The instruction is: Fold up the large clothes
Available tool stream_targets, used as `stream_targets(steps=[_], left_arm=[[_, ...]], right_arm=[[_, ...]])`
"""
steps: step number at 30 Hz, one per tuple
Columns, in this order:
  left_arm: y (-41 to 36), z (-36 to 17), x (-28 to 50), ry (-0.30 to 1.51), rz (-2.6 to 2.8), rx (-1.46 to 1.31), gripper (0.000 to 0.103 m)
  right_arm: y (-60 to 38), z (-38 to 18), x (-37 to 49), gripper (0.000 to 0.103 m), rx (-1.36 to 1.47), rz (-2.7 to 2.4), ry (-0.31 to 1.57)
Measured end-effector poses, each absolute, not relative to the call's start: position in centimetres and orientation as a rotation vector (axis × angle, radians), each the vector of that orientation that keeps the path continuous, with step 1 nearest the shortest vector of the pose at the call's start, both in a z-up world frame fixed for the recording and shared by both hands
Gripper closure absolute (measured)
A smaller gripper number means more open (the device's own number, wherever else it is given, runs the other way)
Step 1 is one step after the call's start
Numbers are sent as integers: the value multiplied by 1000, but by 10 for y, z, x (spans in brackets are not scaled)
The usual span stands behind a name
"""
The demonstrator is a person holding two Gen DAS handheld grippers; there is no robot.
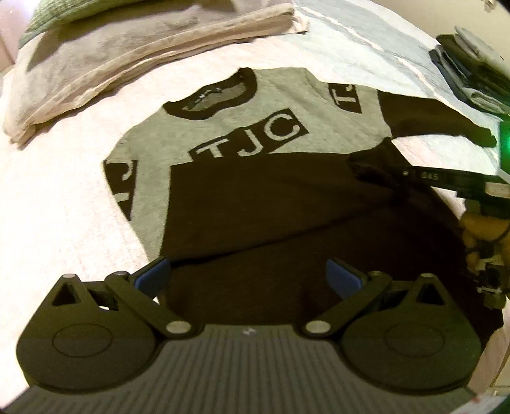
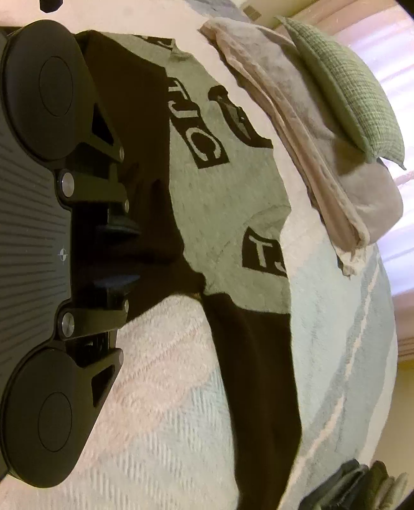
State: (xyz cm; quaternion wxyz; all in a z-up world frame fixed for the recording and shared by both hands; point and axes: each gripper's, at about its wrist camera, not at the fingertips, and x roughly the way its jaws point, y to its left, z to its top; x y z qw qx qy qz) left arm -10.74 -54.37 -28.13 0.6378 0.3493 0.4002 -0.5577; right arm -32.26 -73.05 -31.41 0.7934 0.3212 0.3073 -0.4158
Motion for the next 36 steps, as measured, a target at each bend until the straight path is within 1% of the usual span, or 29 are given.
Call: stream_targets(steps=[3,6,8,10,13,14,15,18,23,27,34,36], left_arm=[[-539,-277,-108,914,-1247,774,1],[-533,-277,-111,924,-1228,746,1],[-528,-278,-113,935,-1229,736,1],[-523,-278,-114,934,-1248,740,1],[-519,-277,-115,918,-1280,746,1],[-520,-278,-115,922,-1287,745,1],[-522,-278,-115,922,-1291,744,1],[-535,-277,-115,915,-1311,724,1],[-581,-270,-129,901,-1342,684,1],[-620,-264,-149,876,-1331,671,1],[-671,-284,-190,919,-1253,683,1],[-681,-291,-203,935,-1248,702,1]], right_arm=[[-716,-296,-322,77,601,-844,568],[-712,-309,-305,77,590,-711,617],[-717,-331,-294,77,641,-660,718],[-719,-329,-296,77,651,-687,691],[-717,-307,-309,76,672,-762,642],[-716,-299,-318,74,682,-803,629],[-716,-292,-327,68,689,-845,623],[-725,-278,-369,57,750,-986,601],[-766,-265,-464,55,837,-1223,536],[-820,-266,-538,55,907,-1351,433],[-898,-316,-615,55,1051,-1437,353],[-907,-331,-629,55,1118,-1421,284]])
